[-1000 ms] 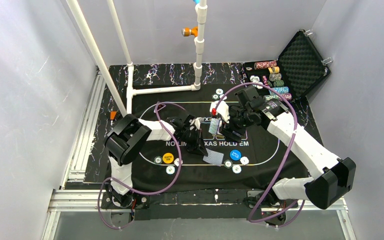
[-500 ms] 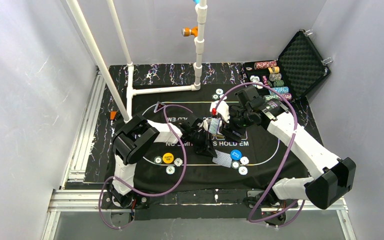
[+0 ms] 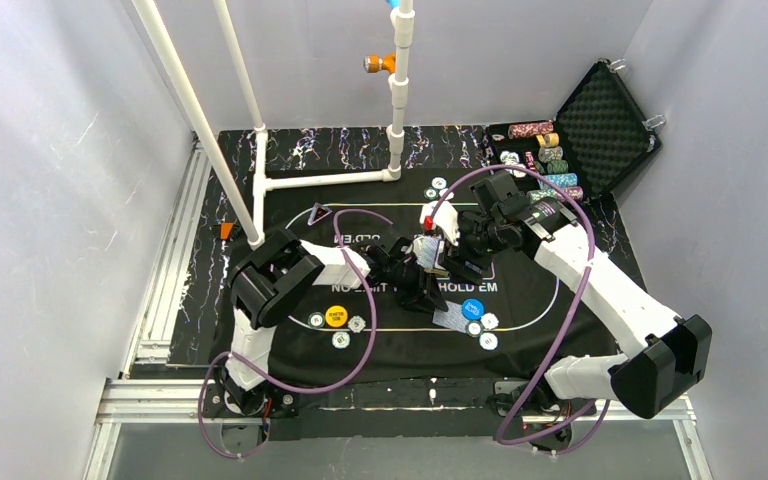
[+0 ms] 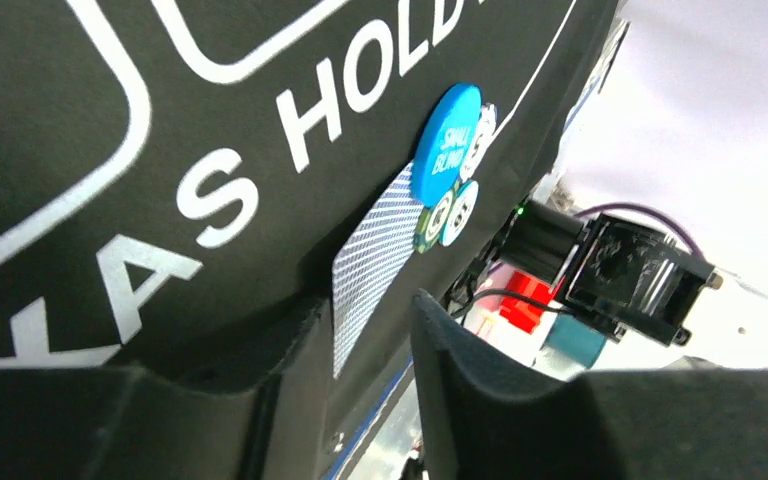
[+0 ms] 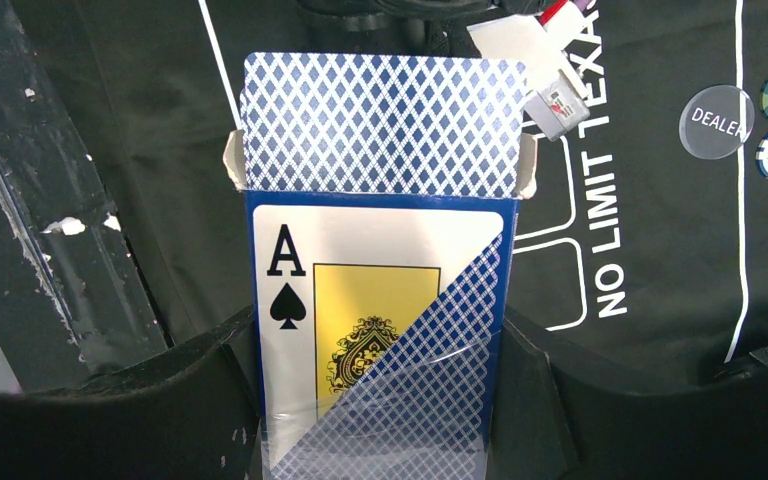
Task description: Distribute texas hold em gaming equipment
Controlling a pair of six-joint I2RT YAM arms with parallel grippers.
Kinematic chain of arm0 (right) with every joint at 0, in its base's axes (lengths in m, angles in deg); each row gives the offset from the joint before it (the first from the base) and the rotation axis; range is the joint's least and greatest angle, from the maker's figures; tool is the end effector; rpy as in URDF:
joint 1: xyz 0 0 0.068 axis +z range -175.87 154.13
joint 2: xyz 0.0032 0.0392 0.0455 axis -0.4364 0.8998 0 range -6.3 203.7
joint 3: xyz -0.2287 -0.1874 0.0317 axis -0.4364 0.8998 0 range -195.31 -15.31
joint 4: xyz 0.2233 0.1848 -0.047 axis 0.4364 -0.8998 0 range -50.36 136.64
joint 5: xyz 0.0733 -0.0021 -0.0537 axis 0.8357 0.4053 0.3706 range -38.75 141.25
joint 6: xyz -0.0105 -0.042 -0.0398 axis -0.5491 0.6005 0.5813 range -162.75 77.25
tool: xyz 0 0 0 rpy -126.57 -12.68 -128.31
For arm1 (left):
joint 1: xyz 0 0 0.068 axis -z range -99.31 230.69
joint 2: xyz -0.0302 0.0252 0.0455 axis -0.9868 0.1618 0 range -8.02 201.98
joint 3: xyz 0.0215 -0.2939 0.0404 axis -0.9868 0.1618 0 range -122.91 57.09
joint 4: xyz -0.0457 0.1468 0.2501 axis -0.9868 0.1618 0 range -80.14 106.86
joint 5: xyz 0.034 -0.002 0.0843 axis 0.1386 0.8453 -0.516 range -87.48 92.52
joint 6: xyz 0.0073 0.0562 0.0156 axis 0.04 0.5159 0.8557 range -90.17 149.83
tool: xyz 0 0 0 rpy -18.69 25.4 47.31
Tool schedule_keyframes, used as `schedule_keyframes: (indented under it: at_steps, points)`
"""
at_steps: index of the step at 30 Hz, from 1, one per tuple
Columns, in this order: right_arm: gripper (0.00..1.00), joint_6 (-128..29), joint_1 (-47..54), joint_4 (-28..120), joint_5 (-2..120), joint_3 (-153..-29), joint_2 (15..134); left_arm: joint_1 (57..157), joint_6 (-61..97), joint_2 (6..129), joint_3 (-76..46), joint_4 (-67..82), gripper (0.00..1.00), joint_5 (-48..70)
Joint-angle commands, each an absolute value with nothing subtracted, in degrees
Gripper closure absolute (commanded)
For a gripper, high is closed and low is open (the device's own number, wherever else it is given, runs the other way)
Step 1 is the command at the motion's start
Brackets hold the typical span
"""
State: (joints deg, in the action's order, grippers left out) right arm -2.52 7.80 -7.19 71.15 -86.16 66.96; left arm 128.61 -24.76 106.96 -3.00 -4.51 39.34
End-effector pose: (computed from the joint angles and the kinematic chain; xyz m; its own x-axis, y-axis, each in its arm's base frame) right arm 0.2261 0.1681 0.3439 -0.0898 -0.7895 -0.6071 -0.9650 0.2197 -0.1430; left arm 0.2720 -0.3392 0.1118 -0.9854 0.1178 -0.1231 0.1663 0.5080 -0.8451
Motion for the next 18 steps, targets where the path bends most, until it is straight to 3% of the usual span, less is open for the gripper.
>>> schedule_keyframes:
  at_steps: [1,4,10,12,15,18]
  points:
    - [0.99,-3.2,7.4,-5.5,72.9,-87.7,65.6,126.4,-23.3,101.8,-0.2,-1.1,0.58,40.6]
    - [0.99,-3.1,7.4,-5.5,73.2,-87.6,65.4,123.8,-19.6,98.0,1.0,5.3,0.46,42.4]
    - [0.99,-3.1,7.3,-5.8,73.0,-87.7,64.8,117.9,-10.4,90.8,3.3,18.0,0.37,45.1]
    - [0.99,-2.9,7.3,-5.9,73.2,-87.4,64.6,114.0,-7.4,88.3,4.0,20.3,0.27,46.5]
    - [0.99,-2.5,7.3,-5.6,73.2,-85.8,64.1,108.0,-1.4,84.9,3.1,23.9,0.21,51.8]
    - [0.99,-1.7,7.3,-4.4,72.7,-81.8,63.0,104.5,4.0,80.8,0.3,28.7,0.09,56.5]
